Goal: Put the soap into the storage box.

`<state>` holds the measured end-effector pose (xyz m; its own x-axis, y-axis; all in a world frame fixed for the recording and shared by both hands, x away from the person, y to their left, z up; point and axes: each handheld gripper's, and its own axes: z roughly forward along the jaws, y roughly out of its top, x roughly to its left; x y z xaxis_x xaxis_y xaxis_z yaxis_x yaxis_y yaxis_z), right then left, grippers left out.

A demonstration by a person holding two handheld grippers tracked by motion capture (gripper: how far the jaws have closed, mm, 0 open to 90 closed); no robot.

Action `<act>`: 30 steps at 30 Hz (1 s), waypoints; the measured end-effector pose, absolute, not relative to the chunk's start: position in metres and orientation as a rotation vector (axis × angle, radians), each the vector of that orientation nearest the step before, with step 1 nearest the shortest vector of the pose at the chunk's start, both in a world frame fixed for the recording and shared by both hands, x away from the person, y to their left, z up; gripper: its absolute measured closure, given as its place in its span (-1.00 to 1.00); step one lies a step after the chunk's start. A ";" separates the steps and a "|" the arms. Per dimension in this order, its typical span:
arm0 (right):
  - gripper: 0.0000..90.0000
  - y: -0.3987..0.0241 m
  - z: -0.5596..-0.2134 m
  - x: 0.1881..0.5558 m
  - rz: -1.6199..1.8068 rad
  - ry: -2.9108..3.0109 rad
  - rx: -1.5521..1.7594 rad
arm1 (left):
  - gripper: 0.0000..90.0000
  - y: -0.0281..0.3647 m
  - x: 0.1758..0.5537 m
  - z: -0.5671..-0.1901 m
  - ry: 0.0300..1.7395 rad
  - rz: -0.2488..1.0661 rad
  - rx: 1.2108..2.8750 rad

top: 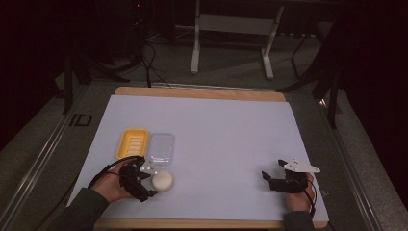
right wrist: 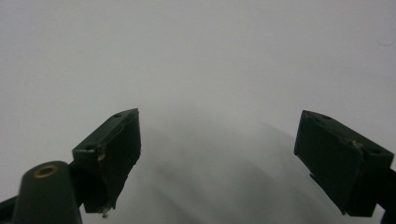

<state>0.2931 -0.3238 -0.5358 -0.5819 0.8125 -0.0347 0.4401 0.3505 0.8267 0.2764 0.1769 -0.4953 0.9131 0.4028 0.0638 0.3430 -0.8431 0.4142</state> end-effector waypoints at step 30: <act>-0.68 -0.324 -0.536 0.293 1.128 2.178 1.096 | -0.66 0.136 0.297 -0.504 0.443 0.169 2.822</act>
